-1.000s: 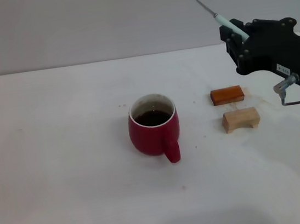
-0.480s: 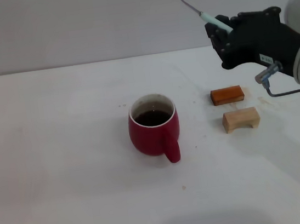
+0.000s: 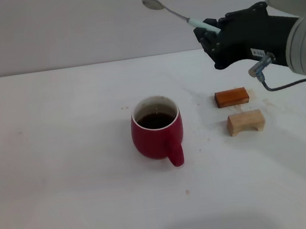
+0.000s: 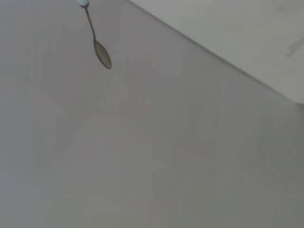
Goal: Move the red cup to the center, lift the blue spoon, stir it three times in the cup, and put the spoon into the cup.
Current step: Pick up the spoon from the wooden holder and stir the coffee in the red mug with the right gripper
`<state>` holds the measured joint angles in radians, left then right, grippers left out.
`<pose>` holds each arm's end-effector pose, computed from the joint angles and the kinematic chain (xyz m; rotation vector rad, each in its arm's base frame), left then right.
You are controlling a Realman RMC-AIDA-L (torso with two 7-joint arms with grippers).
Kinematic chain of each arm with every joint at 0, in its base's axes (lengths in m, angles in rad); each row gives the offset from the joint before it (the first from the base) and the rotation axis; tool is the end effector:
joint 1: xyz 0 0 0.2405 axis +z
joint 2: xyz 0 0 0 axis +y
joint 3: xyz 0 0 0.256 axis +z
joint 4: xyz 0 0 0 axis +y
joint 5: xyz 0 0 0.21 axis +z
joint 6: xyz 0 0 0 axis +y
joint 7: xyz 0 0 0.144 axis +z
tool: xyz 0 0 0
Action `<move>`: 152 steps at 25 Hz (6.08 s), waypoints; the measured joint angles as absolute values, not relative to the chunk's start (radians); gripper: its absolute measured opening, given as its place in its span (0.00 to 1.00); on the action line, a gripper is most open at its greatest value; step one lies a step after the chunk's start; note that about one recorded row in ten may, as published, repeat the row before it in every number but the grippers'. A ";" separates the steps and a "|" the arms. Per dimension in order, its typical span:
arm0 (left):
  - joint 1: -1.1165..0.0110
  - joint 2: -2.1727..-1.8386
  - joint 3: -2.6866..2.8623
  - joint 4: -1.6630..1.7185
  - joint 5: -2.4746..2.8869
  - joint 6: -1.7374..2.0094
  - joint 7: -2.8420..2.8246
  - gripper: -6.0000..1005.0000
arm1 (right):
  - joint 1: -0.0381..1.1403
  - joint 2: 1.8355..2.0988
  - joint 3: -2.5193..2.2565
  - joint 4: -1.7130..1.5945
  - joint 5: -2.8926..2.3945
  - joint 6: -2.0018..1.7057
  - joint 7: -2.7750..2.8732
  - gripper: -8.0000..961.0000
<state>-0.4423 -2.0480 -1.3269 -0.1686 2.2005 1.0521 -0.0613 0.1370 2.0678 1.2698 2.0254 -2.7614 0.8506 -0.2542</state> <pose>-0.3868 0.3388 0.0626 -1.0776 -0.7179 -0.5908 0.0824 0.3060 0.0226 -2.2247 0.4457 0.2990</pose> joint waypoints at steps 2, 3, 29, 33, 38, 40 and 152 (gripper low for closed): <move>-0.444 -2.048 -1.328 -0.169 2.200 1.052 -0.061 0.86 | 0.166 2.068 1.287 2.026 -2.752 0.895 -0.260 0.14; -0.445 -2.048 -1.330 -0.168 2.200 1.052 -0.061 0.86 | 0.180 2.068 1.294 2.026 -2.749 0.915 -0.263 0.14; -0.457 -2.046 -1.391 -0.169 2.203 1.052 -0.014 0.86 | 0.434 2.069 1.600 1.957 -2.449 1.413 -0.345 0.14; -0.457 -2.047 -1.391 -0.171 2.204 1.053 -0.014 0.86 | 0.488 2.069 1.631 1.892 -2.438 1.456 -0.364 0.14; -0.455 -2.050 -1.391 -0.176 2.205 1.056 -0.014 0.86 | 0.591 2.068 1.711 1.771 -2.394 1.523 -0.404 0.14; -0.452 -2.051 -1.391 -0.178 2.206 1.056 -0.014 0.86 | 0.625 2.068 1.732 1.731 -2.390 1.537 -0.416 0.14; -0.461 -2.059 -1.391 -0.207 2.200 1.077 -0.040 0.86 | 1.356 2.053 1.815 0.655 -2.580 1.474 -0.689 0.14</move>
<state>-0.4606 -2.0585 -1.3913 -0.2070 2.1996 1.0767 -0.0398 1.3560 2.0527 1.8146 0.6548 -2.5801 1.4743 -0.6888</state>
